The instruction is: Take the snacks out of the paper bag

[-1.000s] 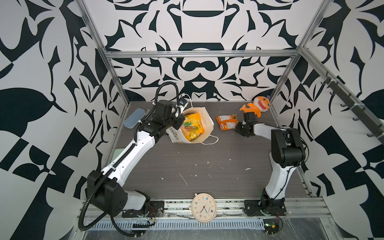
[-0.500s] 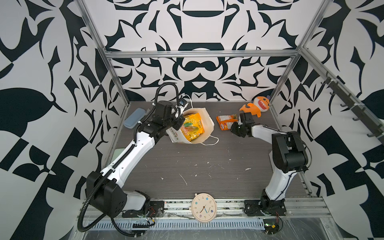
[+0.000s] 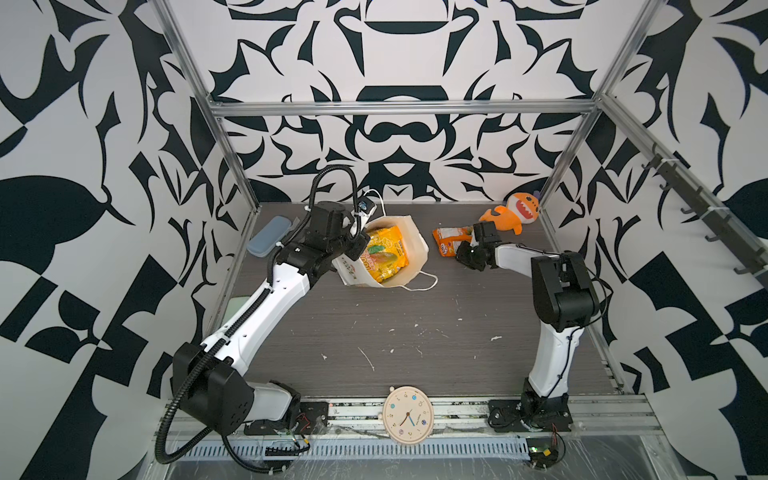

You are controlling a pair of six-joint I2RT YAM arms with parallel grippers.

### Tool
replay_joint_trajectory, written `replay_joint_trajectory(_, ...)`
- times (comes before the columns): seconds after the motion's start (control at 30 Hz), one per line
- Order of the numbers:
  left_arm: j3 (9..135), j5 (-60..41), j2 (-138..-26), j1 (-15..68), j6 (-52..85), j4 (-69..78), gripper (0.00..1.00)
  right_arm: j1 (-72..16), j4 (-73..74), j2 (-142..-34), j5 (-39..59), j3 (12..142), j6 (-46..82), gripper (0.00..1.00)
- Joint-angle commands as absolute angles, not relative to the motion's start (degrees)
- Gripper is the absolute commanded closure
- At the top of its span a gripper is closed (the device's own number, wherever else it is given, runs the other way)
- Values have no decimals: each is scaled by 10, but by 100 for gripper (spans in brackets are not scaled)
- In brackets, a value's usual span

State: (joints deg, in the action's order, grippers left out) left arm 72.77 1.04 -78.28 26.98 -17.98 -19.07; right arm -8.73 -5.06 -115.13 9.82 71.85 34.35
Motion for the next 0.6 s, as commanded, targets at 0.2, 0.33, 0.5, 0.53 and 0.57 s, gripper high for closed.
replay_joint_trajectory(0.2, 734, -1, -773, 270, -176, -195, 100, -94, -83, -1099, 107, 750, 320, 69)
replay_joint_trajectory(0.33, 733, -8, -775, 270, -177, -195, 100, -109, -102, -993, 117, 737, 280, 63)
replay_joint_trajectory(0.5, 729, -16, -777, 270, -179, -186, 100, -155, -82, -842, 141, 712, 216, 61)
replay_joint_trajectory(0.53, 729, -16, -778, 270, -179, -184, 100, -171, -67, -816, 154, 704, 199, 60)
replay_joint_trajectory(0.57, 729, -16, -778, 270, -179, -181, 100, -184, -59, -798, 168, 699, 188, 58)
